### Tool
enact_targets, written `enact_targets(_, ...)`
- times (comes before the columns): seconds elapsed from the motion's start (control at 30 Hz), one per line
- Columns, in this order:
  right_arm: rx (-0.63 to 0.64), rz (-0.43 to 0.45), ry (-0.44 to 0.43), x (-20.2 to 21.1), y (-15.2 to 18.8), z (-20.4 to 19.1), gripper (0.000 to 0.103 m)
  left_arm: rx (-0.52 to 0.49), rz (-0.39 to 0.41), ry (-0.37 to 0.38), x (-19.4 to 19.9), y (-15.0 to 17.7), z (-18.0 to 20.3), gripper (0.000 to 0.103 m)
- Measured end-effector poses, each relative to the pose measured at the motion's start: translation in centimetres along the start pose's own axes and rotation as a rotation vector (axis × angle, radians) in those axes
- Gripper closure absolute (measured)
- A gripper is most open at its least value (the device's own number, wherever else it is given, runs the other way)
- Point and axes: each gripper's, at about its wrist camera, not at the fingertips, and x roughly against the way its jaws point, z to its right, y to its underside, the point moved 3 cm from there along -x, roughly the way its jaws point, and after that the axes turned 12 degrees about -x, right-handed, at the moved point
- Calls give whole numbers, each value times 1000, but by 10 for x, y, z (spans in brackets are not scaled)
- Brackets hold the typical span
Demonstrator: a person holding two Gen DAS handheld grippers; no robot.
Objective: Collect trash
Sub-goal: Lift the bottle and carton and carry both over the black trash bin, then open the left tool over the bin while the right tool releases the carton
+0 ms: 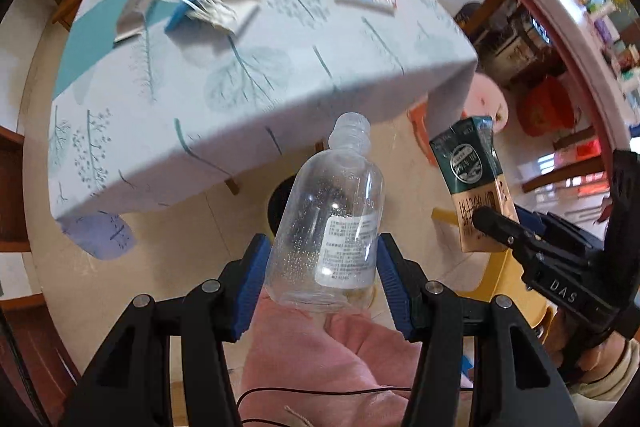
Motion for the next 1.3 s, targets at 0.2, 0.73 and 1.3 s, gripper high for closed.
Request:
enact_targets(0.2, -66, -55, 19, -40, 15, 24, 65, -22, -62, 3, -42, 6, 7, 50)
enact_targets(0.73, -266, -144, 110, -218, 48, 98, 65, -131, -246, -28, -249, 20, -7, 50)
enact_targets(1.3, -308, -135, 102, -307, 44, 107, 30, -253, -233, -67, -330, 15, -18, 36)
